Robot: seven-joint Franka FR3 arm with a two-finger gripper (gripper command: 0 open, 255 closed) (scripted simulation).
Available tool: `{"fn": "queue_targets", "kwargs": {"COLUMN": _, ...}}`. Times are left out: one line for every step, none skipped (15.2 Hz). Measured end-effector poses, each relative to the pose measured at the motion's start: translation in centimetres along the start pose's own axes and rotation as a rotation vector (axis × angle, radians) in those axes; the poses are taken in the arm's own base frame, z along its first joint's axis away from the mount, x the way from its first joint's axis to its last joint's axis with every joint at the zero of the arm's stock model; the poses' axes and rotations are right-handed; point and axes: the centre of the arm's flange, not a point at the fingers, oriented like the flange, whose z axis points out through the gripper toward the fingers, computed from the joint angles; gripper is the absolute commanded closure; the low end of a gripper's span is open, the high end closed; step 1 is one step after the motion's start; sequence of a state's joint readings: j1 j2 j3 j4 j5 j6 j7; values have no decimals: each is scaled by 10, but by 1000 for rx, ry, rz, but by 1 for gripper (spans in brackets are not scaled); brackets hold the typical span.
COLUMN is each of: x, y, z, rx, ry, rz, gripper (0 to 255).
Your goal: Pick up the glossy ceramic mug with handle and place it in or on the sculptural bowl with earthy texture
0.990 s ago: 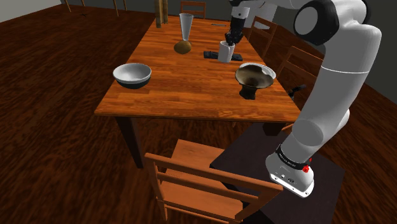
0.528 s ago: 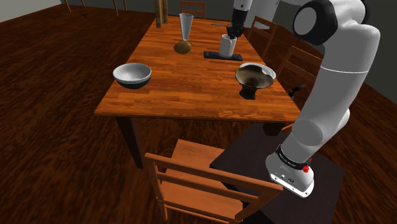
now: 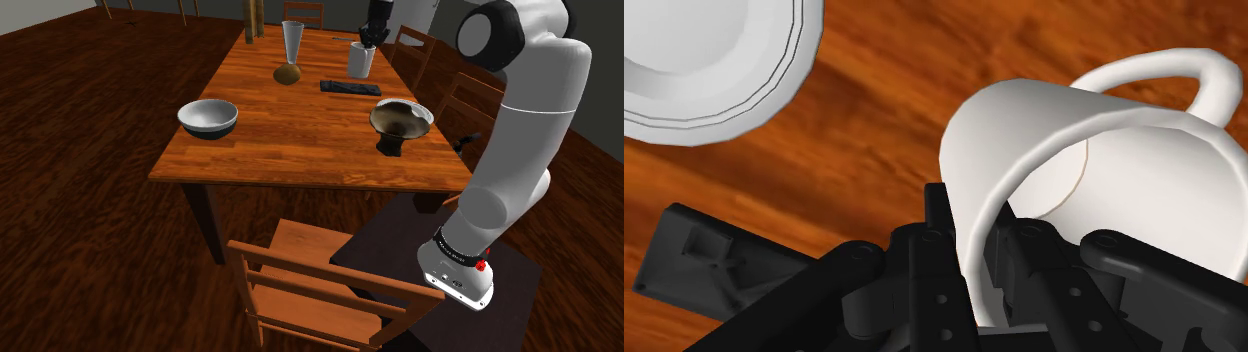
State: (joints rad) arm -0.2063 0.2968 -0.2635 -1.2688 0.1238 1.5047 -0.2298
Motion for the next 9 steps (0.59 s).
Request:
{"fn": "queue_targets", "kwargs": {"x": 0, "y": 0, "z": -6, "rx": 0, "ry": 0, "rz": 0, "gripper": 255}}
{"fn": "queue_targets", "kwargs": {"x": 0, "y": -1, "z": -12, "rx": 0, "ry": 0, "rz": 0, "gripper": 255}}
{"fn": "queue_targets", "kwargs": {"x": 0, "y": -2, "z": -17, "rx": 0, "ry": 0, "rz": 0, "gripper": 255}}
{"fn": "queue_targets", "kwargs": {"x": 0, "y": -2, "z": -22, "rx": 0, "ry": 0, "rz": 0, "gripper": 255}}
{"fn": "queue_targets", "kwargs": {"x": 0, "y": -1, "z": -27, "rx": 0, "ry": 0, "rz": 0, "gripper": 255}}
{"fn": "queue_targets", "kwargs": {"x": 0, "y": -2, "z": -33, "rx": 0, "ry": 0, "rz": 0, "gripper": 255}}
{"fn": "queue_targets", "kwargs": {"x": 0, "y": -3, "z": -38, "rx": 0, "ry": 0, "rz": 0, "gripper": 255}}
{"fn": "queue_targets", "kwargs": {"x": -1, "y": -3, "z": -43, "rx": 0, "ry": 0, "rz": 0, "gripper": 255}}
{"fn": "queue_targets", "kwargs": {"x": -1, "y": -4, "z": -48, "rx": 0, "ry": 0, "rz": 0, "gripper": 255}}
